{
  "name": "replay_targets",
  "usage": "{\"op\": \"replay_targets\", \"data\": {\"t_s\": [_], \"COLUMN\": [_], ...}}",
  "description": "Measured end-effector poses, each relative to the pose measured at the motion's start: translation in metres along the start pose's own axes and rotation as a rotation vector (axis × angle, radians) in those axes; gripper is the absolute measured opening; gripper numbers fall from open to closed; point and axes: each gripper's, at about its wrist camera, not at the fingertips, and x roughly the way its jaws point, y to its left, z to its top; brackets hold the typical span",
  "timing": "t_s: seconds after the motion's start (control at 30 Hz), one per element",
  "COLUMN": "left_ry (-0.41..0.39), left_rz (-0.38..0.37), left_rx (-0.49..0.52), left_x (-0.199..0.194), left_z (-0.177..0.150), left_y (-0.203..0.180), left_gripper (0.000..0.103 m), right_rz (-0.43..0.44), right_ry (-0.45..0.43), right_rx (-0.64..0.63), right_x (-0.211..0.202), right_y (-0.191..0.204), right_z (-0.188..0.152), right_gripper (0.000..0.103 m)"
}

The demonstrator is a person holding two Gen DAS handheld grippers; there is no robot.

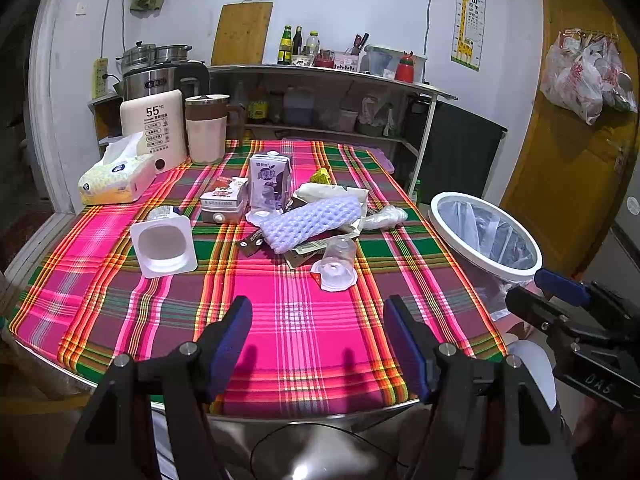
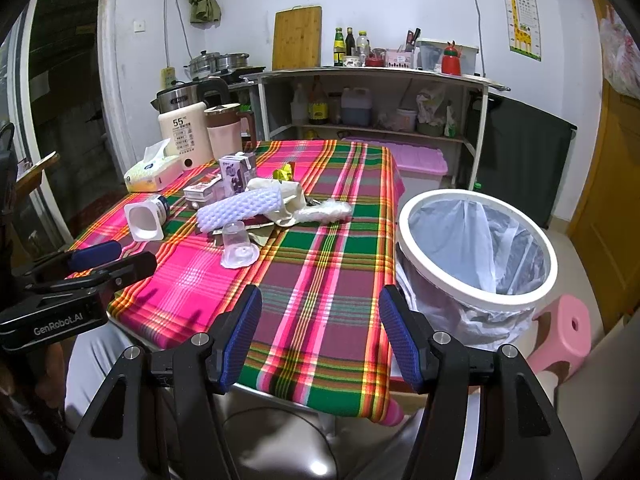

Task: Collect trash

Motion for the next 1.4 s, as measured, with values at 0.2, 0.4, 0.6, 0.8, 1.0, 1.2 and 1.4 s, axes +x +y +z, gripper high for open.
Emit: {"op": "replay_targets", "data": {"t_s": [0.2, 0.4, 0.6, 0.8, 1.0, 1.2, 1.4], "left_ry": [-0.001, -0.001, 0.001, -0.001, 0.001, 0.001, 0.001], "left_rz": [-0.001, 0.0, -0.002, -0.001, -0.003, -0.003, -0.003], "left_rx": [-0.001, -0.001, -0.002, -0.002, -0.001, -0.001, -0.001], "left_x": [0.0, 0.0, -0.0002, -0.0001, 0.0, 0.0001, 0.0001], "left_z": [-0.0004, -0.0003, -0.0003, -0.0004, -0.0019, -0.0019, -0.0018], "left_y": [-0.001, -0.0011, -0.0008, -0.0009, -0.0034, -0.0034, -0.0035], "left_gripper": [0.07, 0.07, 0.07, 0.07, 0.07, 0.07, 0.07], "right_rz": [0.0, 0.0, -0.001, -0.001, -0.001, -0.002, -0.002], "right_ry": [0.004, 0.01, 0.012, 0.012, 0.012, 0.013, 0.012], "right_rx": [0.001, 0.004, 0.005, 0.004, 0.003, 0.003, 0.003], "right_x": [0.0018, 0.0026, 0.0026, 0.0025, 0.0027, 0.0031, 0.003], "right_y": [-0.0014, -0.0021, -0.0021, -0.0019, -0.0016, -0.0011, -0.0012], "right_z": [-0.0001, -0.002, -0.0015, -0.0014, -0.0011, -0.0015, -0.0011], "right_gripper": [0.062, 0.062, 0.062, 0.062, 0.062, 0.062, 0.062]}}
